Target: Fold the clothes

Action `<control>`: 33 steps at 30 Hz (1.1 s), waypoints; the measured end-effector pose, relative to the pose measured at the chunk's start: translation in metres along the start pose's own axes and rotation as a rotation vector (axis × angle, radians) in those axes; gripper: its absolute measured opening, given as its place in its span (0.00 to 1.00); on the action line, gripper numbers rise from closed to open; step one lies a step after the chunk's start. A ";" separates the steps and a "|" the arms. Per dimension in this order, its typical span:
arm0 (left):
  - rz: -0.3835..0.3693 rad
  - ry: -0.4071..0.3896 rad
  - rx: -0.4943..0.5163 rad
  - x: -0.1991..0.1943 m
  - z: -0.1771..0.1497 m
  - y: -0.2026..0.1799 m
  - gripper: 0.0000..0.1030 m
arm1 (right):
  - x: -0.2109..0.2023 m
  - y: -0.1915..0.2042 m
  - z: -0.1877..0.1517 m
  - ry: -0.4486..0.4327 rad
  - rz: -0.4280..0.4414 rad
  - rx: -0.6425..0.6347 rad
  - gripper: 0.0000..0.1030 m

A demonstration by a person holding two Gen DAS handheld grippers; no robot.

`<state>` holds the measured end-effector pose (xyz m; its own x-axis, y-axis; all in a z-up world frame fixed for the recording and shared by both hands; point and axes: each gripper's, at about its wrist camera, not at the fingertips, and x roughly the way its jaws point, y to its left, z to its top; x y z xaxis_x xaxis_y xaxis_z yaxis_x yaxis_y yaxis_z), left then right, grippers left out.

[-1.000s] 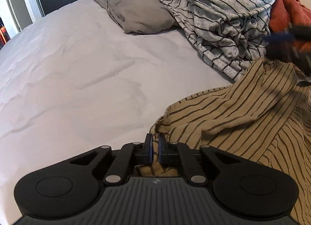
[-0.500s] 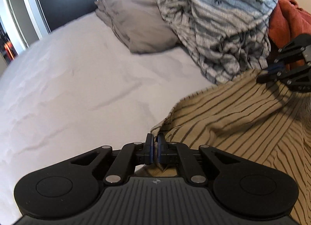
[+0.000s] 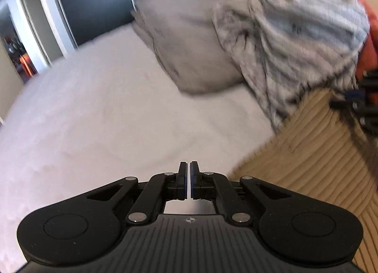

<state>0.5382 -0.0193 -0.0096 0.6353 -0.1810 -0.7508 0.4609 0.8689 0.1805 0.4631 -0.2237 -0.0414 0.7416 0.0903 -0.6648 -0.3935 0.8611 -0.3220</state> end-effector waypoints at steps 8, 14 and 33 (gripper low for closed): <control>-0.112 0.042 -0.190 0.029 -0.020 0.004 0.18 | 0.009 0.008 -0.017 0.023 0.014 0.018 0.09; -0.097 0.063 -0.124 0.041 -0.023 -0.015 0.00 | 0.005 0.006 -0.021 0.014 0.027 0.037 0.09; 0.132 -0.035 -0.036 0.044 -0.013 -0.030 0.11 | 0.020 0.012 -0.024 0.016 -0.042 0.071 0.36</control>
<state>0.5446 -0.0472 -0.0561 0.7102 -0.0797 -0.6995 0.3498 0.9022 0.2524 0.4601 -0.2235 -0.0752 0.7475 0.0456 -0.6627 -0.3222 0.8973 -0.3017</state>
